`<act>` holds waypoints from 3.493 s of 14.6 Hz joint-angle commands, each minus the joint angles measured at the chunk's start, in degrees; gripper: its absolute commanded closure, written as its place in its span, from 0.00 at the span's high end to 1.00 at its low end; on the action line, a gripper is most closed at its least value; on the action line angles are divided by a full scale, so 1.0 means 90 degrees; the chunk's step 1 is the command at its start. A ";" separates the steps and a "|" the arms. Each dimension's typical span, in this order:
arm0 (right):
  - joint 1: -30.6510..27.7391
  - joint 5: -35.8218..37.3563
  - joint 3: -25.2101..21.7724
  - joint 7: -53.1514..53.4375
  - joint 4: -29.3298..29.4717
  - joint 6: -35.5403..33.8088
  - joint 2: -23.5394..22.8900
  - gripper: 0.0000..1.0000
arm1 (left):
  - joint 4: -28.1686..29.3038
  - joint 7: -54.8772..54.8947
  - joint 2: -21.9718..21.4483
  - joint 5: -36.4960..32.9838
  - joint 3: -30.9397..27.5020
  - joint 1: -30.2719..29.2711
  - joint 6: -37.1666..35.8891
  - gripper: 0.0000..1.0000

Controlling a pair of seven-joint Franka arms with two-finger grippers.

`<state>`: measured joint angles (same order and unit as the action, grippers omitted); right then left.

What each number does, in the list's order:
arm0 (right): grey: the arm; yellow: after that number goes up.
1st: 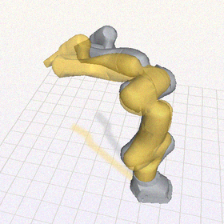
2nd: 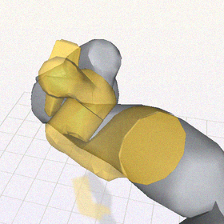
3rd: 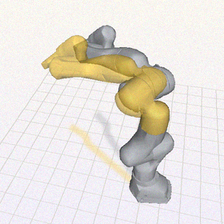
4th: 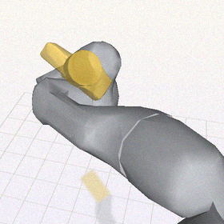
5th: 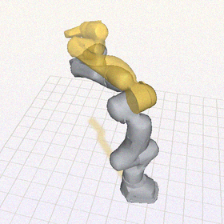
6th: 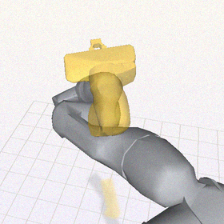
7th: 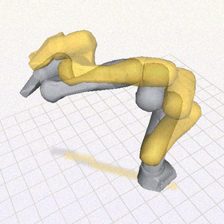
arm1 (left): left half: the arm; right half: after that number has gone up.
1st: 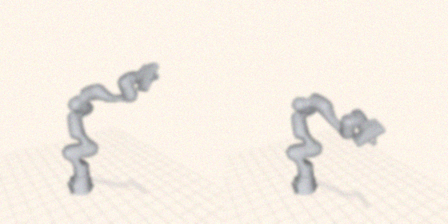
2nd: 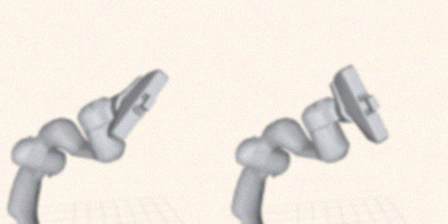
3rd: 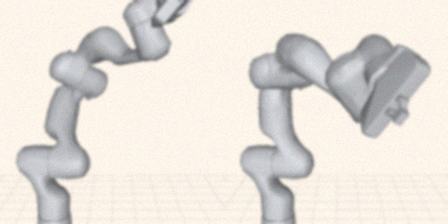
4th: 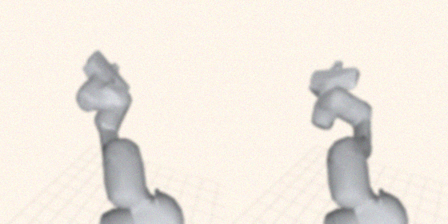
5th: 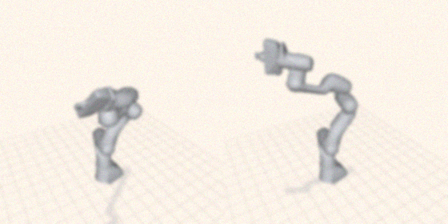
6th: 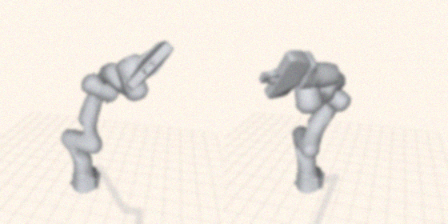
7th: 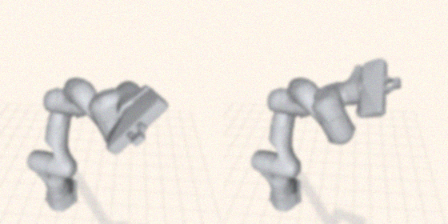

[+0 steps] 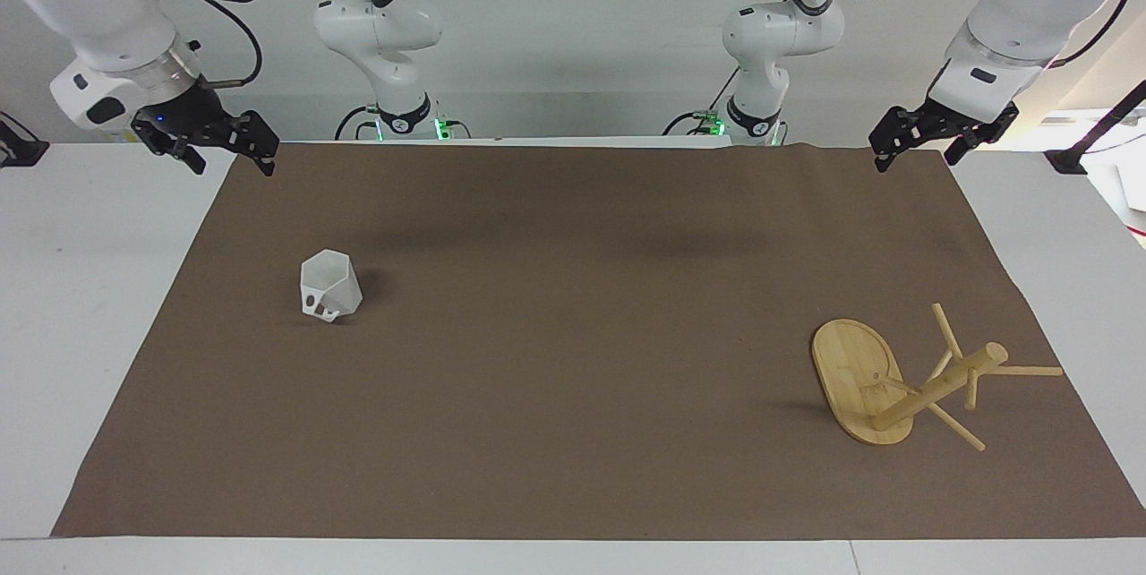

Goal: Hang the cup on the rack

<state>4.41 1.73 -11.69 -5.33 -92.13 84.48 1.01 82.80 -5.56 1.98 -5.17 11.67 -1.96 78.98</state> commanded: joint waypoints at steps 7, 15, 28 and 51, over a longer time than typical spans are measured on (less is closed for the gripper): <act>-0.0070 0.0033 0.0039 0.0036 -0.0163 -0.0011 0.0132 0.99 | 0.0214 0.0012 -0.0200 -0.0080 0.0061 -0.0095 -0.0015 1.00; -0.1014 -0.0890 0.0010 -0.5422 0.0030 0.0555 -0.0578 0.99 | 0.0214 0.0012 -0.0200 -0.0080 0.0061 -0.0095 -0.0016 1.00; -0.3654 -0.6020 0.0039 -1.3642 -0.0553 -0.0762 -0.3792 0.99 | 0.0214 0.0012 -0.0200 -0.0080 0.0061 -0.0095 -0.0016 1.00; -0.2814 -0.6950 0.0049 -1.5607 -0.1833 -0.0646 -0.3902 0.99 | 0.0224 0.0041 -0.0200 -0.0080 0.0080 -0.0056 0.0063 1.00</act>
<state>-21.09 -59.42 -11.37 -143.96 -106.03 77.33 -36.04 82.80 -5.55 1.98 -5.17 11.76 -1.96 78.94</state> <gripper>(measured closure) 0.004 0.000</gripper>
